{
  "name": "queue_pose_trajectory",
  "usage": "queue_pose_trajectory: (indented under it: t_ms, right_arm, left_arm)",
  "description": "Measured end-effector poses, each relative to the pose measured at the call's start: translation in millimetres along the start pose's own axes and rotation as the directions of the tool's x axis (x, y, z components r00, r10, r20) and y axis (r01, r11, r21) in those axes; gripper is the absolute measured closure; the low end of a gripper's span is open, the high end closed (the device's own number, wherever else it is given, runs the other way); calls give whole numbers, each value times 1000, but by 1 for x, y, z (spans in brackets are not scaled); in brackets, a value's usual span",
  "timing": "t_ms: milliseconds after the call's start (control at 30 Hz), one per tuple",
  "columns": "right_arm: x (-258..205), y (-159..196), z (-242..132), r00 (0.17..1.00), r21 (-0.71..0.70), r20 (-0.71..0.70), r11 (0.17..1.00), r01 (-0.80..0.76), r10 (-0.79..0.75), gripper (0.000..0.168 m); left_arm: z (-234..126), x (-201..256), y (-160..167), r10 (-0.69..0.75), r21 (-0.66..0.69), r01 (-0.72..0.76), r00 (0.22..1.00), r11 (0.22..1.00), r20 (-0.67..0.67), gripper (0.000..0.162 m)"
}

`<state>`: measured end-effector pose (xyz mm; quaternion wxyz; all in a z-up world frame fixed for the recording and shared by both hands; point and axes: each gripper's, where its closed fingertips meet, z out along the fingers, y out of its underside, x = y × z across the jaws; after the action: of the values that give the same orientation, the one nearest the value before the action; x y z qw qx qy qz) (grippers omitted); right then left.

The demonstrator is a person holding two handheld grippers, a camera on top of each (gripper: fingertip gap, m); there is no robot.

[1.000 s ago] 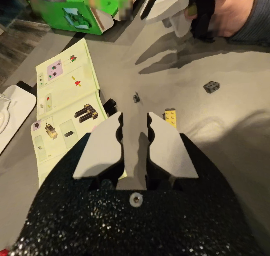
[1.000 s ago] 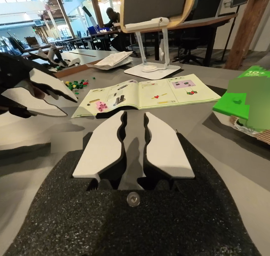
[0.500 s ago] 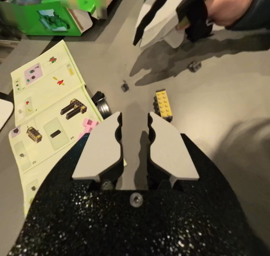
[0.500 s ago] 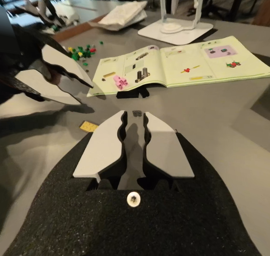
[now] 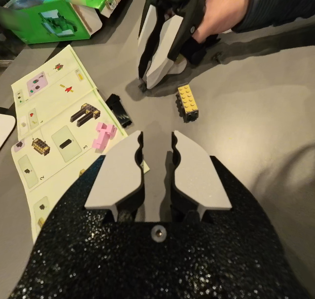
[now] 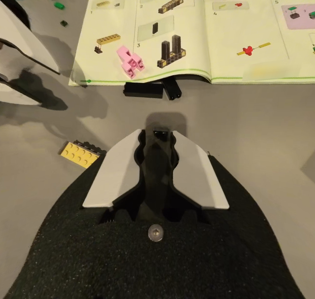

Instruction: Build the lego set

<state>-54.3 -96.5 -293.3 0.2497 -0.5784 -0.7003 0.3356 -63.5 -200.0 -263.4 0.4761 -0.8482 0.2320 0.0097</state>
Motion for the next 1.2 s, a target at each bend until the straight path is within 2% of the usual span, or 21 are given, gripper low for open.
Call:
queue_pose_trajectory:
  t_ms: [200,400,667,800,867,967,1100,1200]
  right_arm:
    - [2,1,3,1000,-13,-22,1000,14,-14,152]
    - [5,0,-15,999,15,-38,1000,8,-8,153]
    - [-40,13,-59,991,-8,111,997,-74,75,153]
    - [-61,18,-64,988,-3,154,1000,-21,21,153]
    - [-71,14,-67,980,22,197,1000,-11,6,153]
    - [-84,8,-71,958,49,286,998,-34,18,153]
    - [-91,3,-75,927,61,369,994,-87,59,153]
    - [-93,0,-78,907,67,411,990,-124,86,153]
  left_arm:
    - [3,2,-1,16,11,-16,999,1000,-30,130]
    - [13,11,-6,31,3,-31,996,1000,-88,127]
    - [35,30,-3,-82,-74,73,990,995,-115,115]
    - [35,36,-17,-70,15,72,992,997,-101,118]
    - [30,38,-32,-12,103,21,997,994,-81,126]
    - [24,42,-47,142,177,-137,990,975,-15,130]
    - [25,47,-55,334,166,-343,939,924,83,137]
    - [27,55,-60,425,172,-438,899,882,110,145]
